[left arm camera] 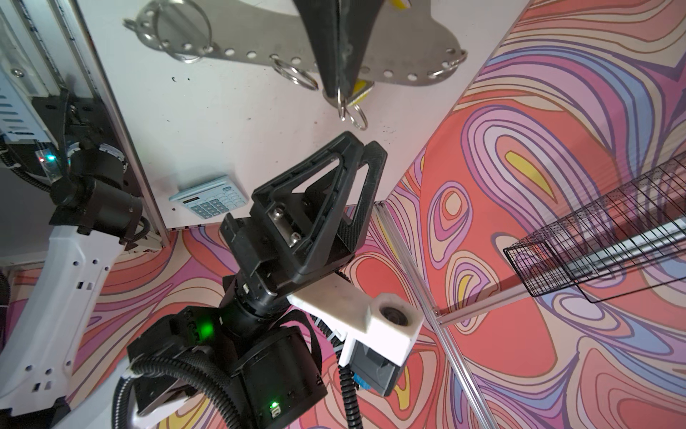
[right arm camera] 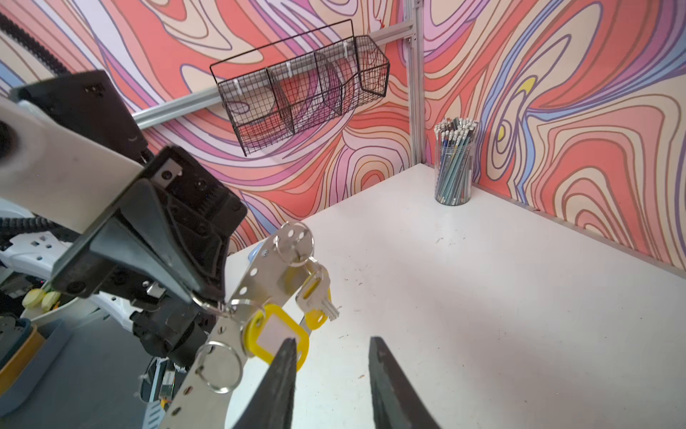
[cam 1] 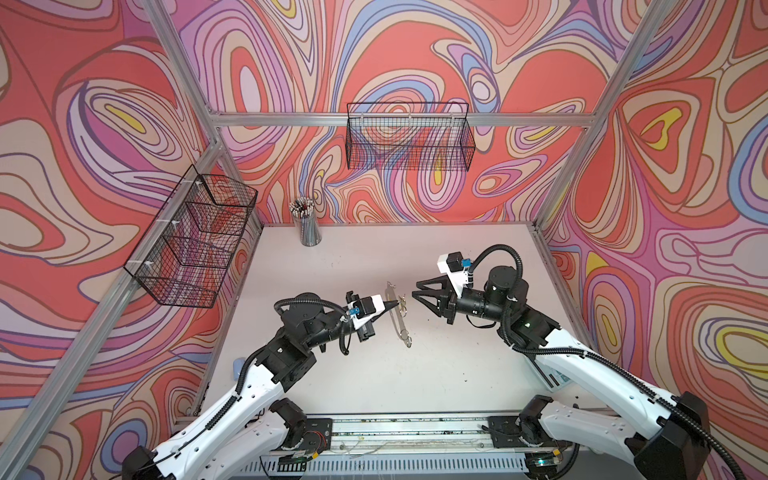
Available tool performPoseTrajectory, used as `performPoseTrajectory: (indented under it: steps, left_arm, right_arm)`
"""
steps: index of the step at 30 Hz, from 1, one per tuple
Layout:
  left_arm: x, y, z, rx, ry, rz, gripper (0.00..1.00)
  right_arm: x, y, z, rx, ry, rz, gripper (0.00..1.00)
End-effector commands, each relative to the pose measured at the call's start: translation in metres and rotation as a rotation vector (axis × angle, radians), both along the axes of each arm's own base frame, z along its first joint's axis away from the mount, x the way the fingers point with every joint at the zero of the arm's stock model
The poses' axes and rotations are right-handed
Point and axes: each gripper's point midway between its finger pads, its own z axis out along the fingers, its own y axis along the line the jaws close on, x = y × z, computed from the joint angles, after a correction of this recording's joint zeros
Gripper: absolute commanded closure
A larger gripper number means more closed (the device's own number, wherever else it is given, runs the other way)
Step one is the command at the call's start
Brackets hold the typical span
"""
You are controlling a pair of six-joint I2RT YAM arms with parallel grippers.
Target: Put the keys on the keyring
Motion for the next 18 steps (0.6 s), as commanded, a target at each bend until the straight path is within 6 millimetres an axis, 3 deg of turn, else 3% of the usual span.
performPoseTrajectory:
  steps: [1,7,13,18]
  left_arm:
    - [-0.001,-0.007,0.030,-0.092,0.042,-0.043,1.00]
    - [0.006,-0.012,0.038,-0.171,0.157,-0.114,1.00]
    - [0.033,0.010,0.055,-0.287,0.296,-0.192,1.00]
    - [0.043,0.019,0.059,-0.275,0.280,-0.222,1.00]
  right_arm:
    - [0.001,-0.005,0.016,0.090,-0.003,-0.014,0.64]
    - [0.004,-0.013,0.026,0.174,-0.015,-0.034,0.62]
    - [0.002,-0.018,0.036,0.212,-0.075,-0.027,0.51]
    - [0.003,-0.004,0.037,0.177,-0.056,0.049,0.51]
